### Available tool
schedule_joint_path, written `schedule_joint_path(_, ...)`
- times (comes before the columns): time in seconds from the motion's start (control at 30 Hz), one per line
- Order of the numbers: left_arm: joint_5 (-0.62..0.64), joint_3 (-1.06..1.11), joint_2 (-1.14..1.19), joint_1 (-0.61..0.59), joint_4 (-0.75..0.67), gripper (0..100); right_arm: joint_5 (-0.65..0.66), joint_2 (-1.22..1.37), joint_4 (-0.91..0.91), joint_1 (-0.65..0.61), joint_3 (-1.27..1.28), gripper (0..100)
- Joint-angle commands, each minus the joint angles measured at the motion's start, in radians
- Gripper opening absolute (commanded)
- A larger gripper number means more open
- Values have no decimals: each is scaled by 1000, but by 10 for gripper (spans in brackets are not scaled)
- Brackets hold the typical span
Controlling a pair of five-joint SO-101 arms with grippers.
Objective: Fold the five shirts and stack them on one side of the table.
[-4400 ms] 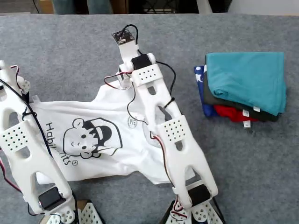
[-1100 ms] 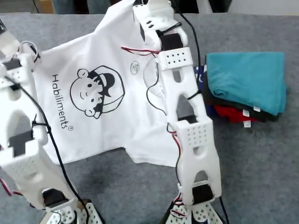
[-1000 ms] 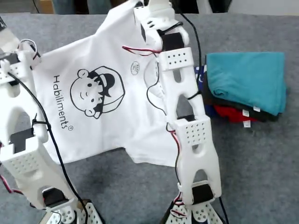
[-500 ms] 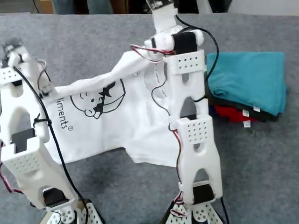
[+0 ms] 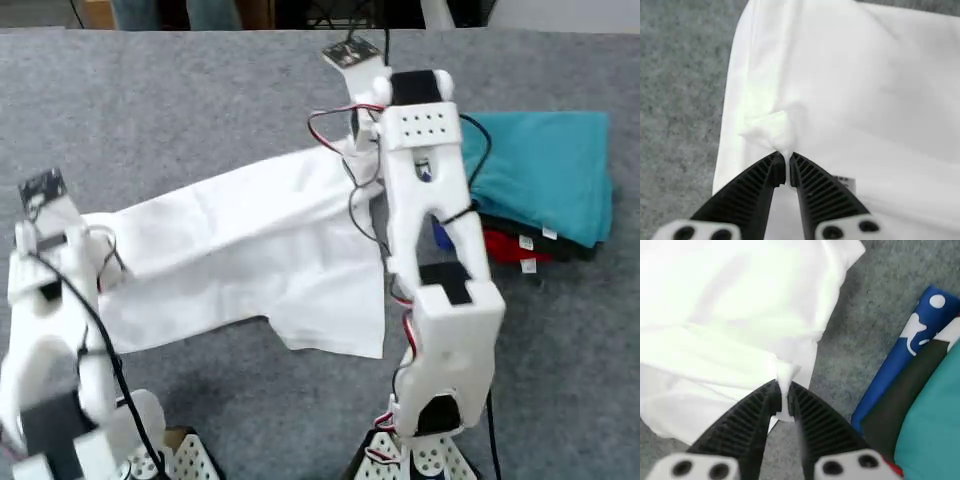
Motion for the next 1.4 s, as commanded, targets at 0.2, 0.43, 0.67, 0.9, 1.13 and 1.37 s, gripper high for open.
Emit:
schedule_joint_path(0.2, -106, 156, -126, -79, -41, 28, 87, -348, -178, 61, 552, 13)
schedule_joint_path(0.43, -181, 185, -132, -119, -37, 28, 86, -545, -417, 60, 957, 13)
schedule_joint_path(0.67, -192, 191, -126, -104, -52, 29, 78, -573, -548, -35, 1036, 68)
schedule_joint_path(0.9, -192, 211, -126, -104, -80, 29, -63, -364, -523, -150, 791, 144)
schedule_joint_path(1.13, -192, 226, -132, -105, -80, 29, -149, -18, -374, -175, 429, 144)
schedule_joint_path(1.37, -192, 228, -130, -105, -86, 29, -176, 232, -112, -215, 84, 107)
